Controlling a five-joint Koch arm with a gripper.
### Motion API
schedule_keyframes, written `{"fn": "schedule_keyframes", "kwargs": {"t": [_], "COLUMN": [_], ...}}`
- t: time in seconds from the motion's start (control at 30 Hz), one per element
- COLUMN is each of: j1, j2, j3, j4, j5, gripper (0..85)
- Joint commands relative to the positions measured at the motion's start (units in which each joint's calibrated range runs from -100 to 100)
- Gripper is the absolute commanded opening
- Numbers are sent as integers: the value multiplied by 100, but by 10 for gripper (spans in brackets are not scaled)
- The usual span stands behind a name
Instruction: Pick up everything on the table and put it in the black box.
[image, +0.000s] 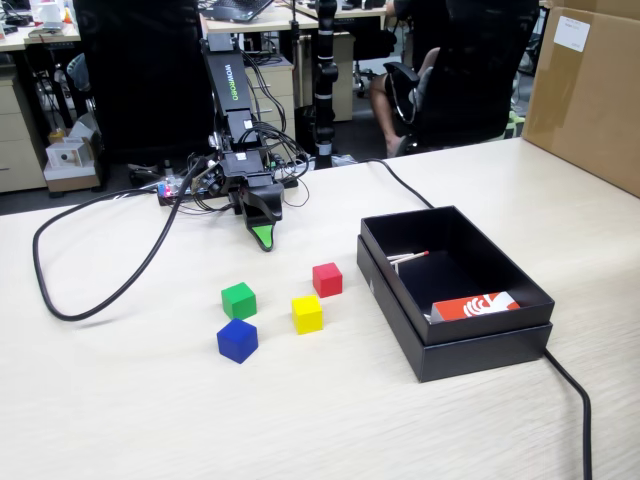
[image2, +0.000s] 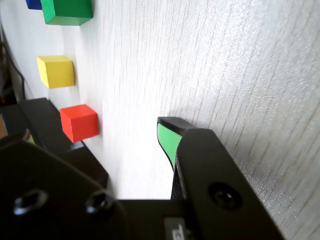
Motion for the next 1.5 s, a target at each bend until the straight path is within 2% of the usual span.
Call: {"fn": "schedule_keyframes", "kwargs": {"t": [0.0,0.4,0.53,0.7,0.8,0.9,1.1,1.2,1.3,1.47], "j1": [0,0,464,430,376,322,269,288,298,347], "j2": [74,74,74,74,74,74,74,270,1658,3333], "j3": [-57,-57,-57,-30,34,170,1611,3071,4794,6562], "j4": [-238,-229,-229,-229,-212,-238,-1931,-3236,-4272,-5188], "j5": [-24,-20,5,10,274,288,347,420,645,654], "gripper": [485,485,485,485,484,475,481,476,477,472]}}
